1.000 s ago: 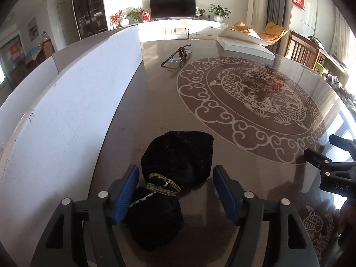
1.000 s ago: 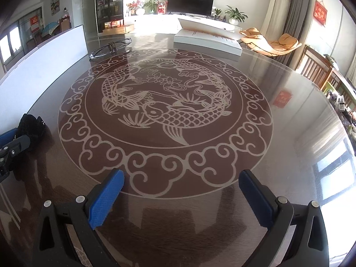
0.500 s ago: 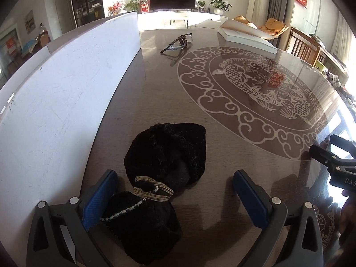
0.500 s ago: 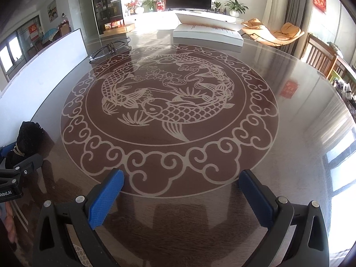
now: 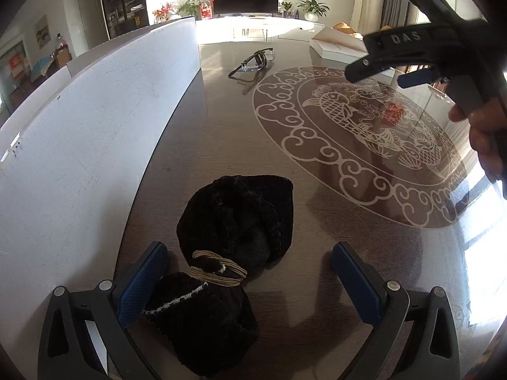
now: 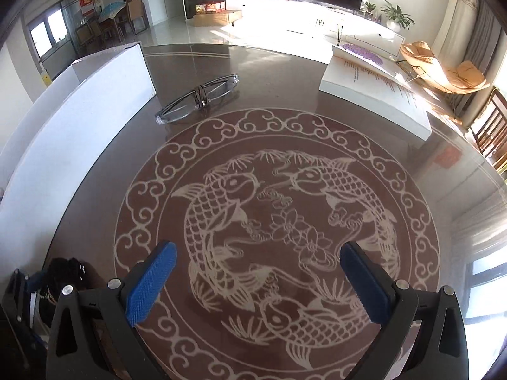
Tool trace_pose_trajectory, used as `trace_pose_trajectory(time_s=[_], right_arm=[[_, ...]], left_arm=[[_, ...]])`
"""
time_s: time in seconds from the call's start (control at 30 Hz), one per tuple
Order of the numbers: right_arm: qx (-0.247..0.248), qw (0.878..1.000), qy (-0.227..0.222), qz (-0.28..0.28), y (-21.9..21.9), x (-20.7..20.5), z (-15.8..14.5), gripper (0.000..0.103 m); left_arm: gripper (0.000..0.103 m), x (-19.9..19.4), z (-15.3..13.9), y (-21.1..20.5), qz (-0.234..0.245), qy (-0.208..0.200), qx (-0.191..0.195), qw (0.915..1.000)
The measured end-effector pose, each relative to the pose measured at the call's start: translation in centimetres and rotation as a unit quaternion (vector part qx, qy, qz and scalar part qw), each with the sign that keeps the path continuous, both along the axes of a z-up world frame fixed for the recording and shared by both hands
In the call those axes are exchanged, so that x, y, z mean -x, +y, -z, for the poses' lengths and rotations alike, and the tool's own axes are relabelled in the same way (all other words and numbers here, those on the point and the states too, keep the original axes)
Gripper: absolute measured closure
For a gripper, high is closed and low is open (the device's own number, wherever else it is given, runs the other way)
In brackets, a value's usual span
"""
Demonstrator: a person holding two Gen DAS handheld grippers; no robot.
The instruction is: Organize objects
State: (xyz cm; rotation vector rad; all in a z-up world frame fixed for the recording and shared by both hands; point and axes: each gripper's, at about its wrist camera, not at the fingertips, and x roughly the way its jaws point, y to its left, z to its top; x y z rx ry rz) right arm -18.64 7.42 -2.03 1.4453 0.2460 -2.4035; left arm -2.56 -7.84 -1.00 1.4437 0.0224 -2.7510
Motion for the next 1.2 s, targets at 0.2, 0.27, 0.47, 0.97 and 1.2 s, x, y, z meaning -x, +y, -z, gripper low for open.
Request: trace_pose_trajectory(time_s=[0.2, 0.27, 0.47, 0.97, 1.2], right_arm=[[0.041, 0.998, -0.044, 0.018, -7.7, 7.8, 0.1, 0.014], [0.034, 0.998, -0.048, 0.023, -9.6, 9.6, 0.5, 0.017], [0.035, 0.994, -0.082, 0.069, -11.1, 12.8, 3.3, 0.039], [0.002, 0.998, -0.046, 0.050, 1.5, 3.1, 3.9, 0.088], [-0.016, 0.997, -0.011, 0.076, 11.5, -8.8, 3.8, 0.088]], left_arm=[[0.000, 0.1, 0.0, 0.1, 0.001, 0.000, -0.001, 1.0000], [0.000, 0.1, 0.0, 0.1, 0.001, 0.000, -0.001, 1.0000], [0.000, 0.0, 0.0, 0.1, 0.001, 0.000, -0.001, 1.0000], [0.000, 0.1, -0.1, 0.2, 0.001, 0.001, -0.001, 1.0000], [0.000, 0.0, 0.0, 0.2, 0.001, 0.001, -0.001, 1.0000]])
